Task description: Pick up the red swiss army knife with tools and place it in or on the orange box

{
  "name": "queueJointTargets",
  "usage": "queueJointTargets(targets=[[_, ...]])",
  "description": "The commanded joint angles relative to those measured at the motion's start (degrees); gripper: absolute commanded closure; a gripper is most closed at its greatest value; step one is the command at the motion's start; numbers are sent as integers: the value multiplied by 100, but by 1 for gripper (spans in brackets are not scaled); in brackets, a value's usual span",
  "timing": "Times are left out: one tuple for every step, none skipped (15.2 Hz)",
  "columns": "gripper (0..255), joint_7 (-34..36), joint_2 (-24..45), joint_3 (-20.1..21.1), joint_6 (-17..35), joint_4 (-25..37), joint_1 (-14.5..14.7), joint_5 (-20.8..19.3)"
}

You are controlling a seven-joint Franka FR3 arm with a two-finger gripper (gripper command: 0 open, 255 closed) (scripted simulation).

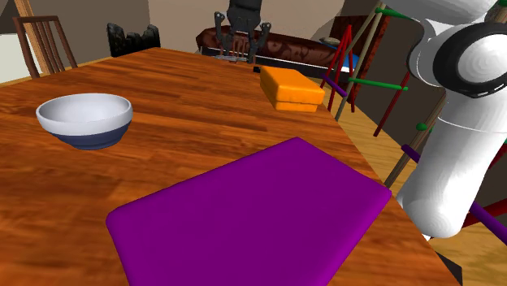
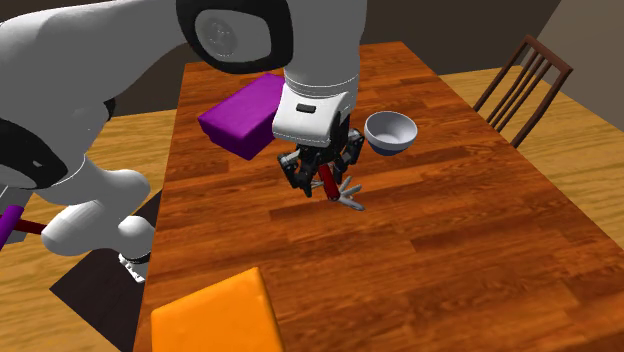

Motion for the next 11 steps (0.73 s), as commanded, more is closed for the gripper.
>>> queueJointTargets(targets=[[255, 24, 123, 16, -213, 323, 45, -56], [255, 31, 164, 20, -274, 423, 61, -75], [255, -121, 57, -41, -236, 290, -57, -16], [255, -272, -39, -99, -203, 172, -172, 36], [255, -424, -126, -163, -175, 68, -280, 83], [255, -575, -204, -229, -152, -24, -381, 126], [255, -725, -272, -294, -133, -105, -480, 163], [255, -875, -332, -359, -117, -174, -577, 196], [255, -1024, -383, -425, -105, -232, -669, 225], [255, -1172, -427, -490, -95, -280, -760, 250], [255, -1319, -462, -559, -89, -319, -845, 272]])
